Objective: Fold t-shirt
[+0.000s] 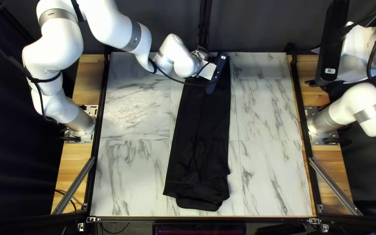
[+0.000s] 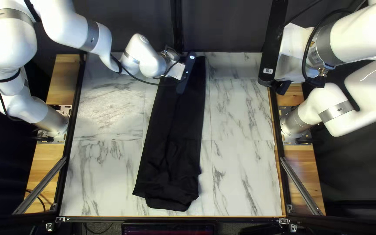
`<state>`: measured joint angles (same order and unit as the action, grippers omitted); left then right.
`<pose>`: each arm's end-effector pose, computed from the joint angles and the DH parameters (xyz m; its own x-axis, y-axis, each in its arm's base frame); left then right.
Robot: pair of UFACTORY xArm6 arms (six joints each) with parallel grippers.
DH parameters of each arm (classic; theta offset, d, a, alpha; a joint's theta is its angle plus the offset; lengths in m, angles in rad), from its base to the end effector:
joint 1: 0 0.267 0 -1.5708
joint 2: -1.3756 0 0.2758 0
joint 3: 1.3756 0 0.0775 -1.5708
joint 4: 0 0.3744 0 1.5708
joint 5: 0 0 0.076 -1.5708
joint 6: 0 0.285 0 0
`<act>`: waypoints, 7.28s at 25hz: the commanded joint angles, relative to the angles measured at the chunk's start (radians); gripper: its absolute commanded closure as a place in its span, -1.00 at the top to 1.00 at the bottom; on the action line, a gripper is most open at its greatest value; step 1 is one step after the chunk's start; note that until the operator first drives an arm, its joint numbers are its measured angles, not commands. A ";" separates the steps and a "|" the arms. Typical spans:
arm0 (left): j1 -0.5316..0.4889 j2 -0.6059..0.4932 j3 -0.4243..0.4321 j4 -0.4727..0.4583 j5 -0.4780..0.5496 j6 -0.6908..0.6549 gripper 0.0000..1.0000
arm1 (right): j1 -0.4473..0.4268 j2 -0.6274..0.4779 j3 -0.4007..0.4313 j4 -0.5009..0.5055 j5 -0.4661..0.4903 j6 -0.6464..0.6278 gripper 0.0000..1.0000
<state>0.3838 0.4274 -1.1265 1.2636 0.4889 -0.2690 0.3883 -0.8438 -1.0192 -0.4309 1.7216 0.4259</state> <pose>0.5608 0.2951 0.0214 0.9063 -0.4222 -0.0179 -0.3344 -0.6906 -0.6412 0.3030 -0.0084 0.4231 0.9489 -0.0792 0.3056 -0.1750 -0.9376 0.3006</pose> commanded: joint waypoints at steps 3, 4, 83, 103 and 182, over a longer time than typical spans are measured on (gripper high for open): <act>0.000 0.029 -0.024 -0.003 0.024 0.014 1.00 | 0.000 0.000 0.000 0.000 0.000 0.000 1.00; 0.002 0.032 -0.030 -0.005 0.029 0.021 1.00 | 0.000 0.000 0.000 0.000 0.000 0.000 1.00; -0.018 -0.091 0.011 0.029 0.144 0.077 1.00 | 0.000 0.000 0.000 0.000 0.000 0.000 1.00; -0.076 -0.871 0.492 -0.622 0.314 0.556 1.00 | 0.000 0.000 0.000 0.000 0.000 0.000 1.00; -0.078 -1.173 0.059 -1.053 1.165 0.936 1.00 | -0.708 0.465 0.454 0.127 -1.105 -0.482 1.00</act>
<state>0.3054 -0.7456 -1.0672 0.2109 1.6538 0.6671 -0.3144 -0.3969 -0.5466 -0.3051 0.6046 -0.0751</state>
